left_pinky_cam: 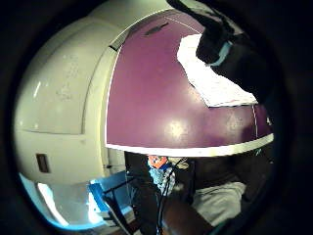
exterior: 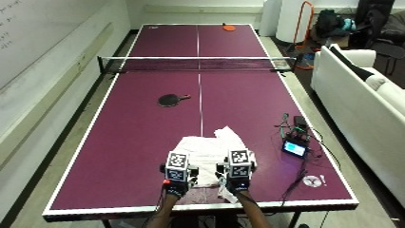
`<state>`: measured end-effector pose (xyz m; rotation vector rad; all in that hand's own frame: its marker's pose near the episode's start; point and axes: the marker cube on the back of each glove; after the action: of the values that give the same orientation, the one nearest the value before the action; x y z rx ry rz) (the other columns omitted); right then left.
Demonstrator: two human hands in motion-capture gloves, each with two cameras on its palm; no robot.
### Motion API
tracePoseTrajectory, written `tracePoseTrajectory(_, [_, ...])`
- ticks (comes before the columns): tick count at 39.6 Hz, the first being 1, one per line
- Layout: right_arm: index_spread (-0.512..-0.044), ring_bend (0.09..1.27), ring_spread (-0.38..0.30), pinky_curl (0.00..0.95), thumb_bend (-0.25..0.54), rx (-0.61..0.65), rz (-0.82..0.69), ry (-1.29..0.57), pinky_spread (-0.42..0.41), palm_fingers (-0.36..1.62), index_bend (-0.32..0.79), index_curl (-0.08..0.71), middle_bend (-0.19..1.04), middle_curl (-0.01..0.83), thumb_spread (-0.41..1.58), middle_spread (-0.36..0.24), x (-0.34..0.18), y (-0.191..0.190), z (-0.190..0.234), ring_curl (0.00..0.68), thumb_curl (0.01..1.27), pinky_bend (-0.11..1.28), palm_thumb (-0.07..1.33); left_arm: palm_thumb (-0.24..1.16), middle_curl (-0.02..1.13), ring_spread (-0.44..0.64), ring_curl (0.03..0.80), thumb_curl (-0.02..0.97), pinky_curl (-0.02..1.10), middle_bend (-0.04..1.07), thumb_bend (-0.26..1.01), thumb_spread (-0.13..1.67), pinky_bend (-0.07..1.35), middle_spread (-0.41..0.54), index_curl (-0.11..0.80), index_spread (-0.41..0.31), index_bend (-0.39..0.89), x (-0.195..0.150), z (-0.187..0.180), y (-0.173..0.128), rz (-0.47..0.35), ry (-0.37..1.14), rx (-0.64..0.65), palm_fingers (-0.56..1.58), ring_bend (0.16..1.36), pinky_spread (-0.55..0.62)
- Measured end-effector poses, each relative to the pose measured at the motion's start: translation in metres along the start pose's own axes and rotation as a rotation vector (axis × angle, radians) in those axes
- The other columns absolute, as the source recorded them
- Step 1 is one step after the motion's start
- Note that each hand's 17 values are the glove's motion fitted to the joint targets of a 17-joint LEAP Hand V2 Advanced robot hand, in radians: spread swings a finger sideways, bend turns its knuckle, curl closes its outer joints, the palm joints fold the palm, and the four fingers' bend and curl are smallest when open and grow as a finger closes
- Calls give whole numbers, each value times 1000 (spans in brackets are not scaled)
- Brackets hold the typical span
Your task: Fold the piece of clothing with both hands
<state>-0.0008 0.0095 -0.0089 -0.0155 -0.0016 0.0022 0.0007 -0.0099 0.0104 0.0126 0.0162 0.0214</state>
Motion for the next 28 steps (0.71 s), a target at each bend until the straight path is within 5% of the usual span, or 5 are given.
tracePoseTrajectory(4, [-262, 215, 85, 122, 162, -10, 3, 7, 175, 197, 170, 86, 218, 84, 663, -23, 0, 12, -11, 55, 50, 373, 256, 131, 115, 63, 174, 35, 155, 185, 72, 641, 416, -4, 79, -79, 140, -2, 4, -4, 12, -4, 0, 576, 534, 143])
tracePoseTrajectory(10, [-336, 220, 117, 174, 158, 63, -36, 7, 229, 172, 165, 141, 216, 136, 951, -30, -4, 9, -11, 91, 79, 385, 276, 129, 177, 82, 234, 66, 219, 178, 53, 903, 430, -4, 135, -102, 147, -2, -4, 3, 5, 3, -19, 538, 560, 185])
tracePoseTrajectory(28, [-386, 244, 144, 258, 89, 19, -91, -17, 272, 131, 133, 212, 202, 235, 1212, -28, 3, 19, -18, 159, 143, 414, 298, 140, 258, 97, 282, 145, 295, 175, -7, 1156, 431, 3, 222, -114, 136, 2, 0, 4, 41, 10, -20, 497, 582, 211])
